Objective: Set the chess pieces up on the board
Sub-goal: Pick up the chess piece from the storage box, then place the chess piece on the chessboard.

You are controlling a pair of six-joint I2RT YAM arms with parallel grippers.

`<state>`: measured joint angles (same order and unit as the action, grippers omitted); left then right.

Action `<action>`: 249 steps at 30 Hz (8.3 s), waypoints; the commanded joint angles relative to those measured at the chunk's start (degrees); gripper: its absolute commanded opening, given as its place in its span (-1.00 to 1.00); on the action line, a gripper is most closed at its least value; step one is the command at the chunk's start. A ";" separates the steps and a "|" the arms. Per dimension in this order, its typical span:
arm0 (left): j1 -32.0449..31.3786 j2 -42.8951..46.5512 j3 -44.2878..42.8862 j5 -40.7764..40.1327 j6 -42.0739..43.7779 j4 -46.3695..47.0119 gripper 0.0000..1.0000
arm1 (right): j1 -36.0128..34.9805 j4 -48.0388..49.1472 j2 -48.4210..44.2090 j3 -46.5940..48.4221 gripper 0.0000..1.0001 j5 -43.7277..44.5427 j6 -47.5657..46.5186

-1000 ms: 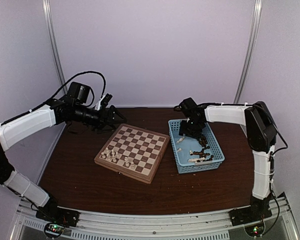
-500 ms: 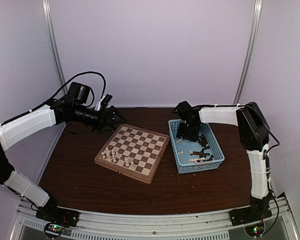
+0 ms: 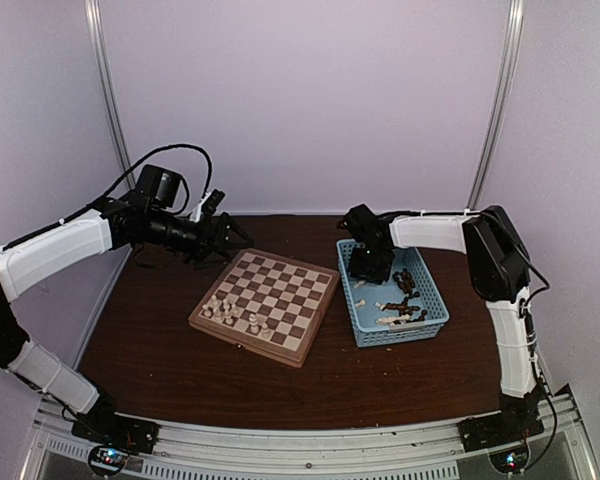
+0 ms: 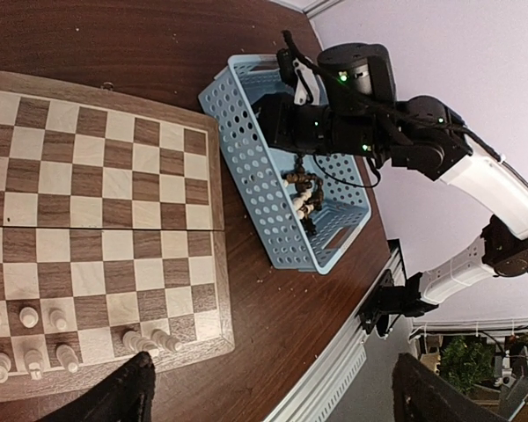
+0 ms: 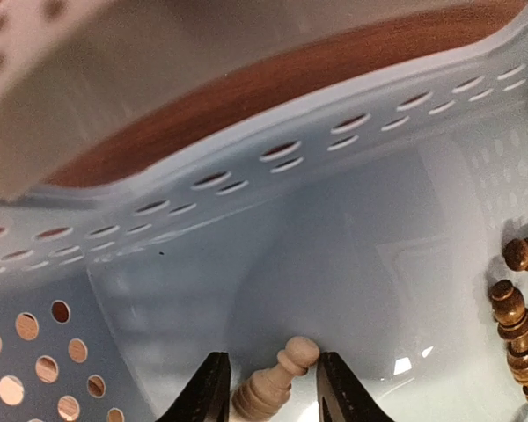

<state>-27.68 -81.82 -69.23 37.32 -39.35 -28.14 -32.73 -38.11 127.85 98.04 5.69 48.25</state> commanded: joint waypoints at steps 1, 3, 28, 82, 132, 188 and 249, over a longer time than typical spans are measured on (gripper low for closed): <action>0.35 -0.81 -1.50 0.38 0.88 0.29 0.88 | -0.31 -2.45 -0.29 -0.14 -0.32 0.68 0.70; 0.35 -0.80 -1.52 0.32 0.86 0.37 0.88 | -0.40 -1.80 -1.22 -1.11 -0.49 0.64 0.66; -5.56 -3.15 -0.79 -2.10 -0.94 11.73 0.78 | 0.57 42.28 -32.15 -35.92 -0.69 -23.99 -25.55; -23.18 -22.44 -9.23 -10.21 -2.22 36.74 -0.65 | -3.13 86.88 -40.98 -53.96 -0.72 -44.89 -5.98; -23.21 -11.56 -5.53 -3.39 25.54 11.38 -0.81 | -5.43 19.26 -50.75 -34.10 -0.17 -56.65 -37.39; -23.29 -12.03 -7.06 2.91 27.95 8.58 -0.80 | -10.16 15.36 -41.54 -23.06 -0.49 -54.90 -43.20; 0.77 15.73 14.07 -16.99 9.62 1.61 -0.83 | -16.90 24.26 -34.42 -23.49 -0.89 -26.15 -47.26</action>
<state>-31.18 -68.90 -56.90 20.10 -25.10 -24.71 -46.94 -18.44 89.10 72.36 -26.24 2.44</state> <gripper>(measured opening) 0.119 0.101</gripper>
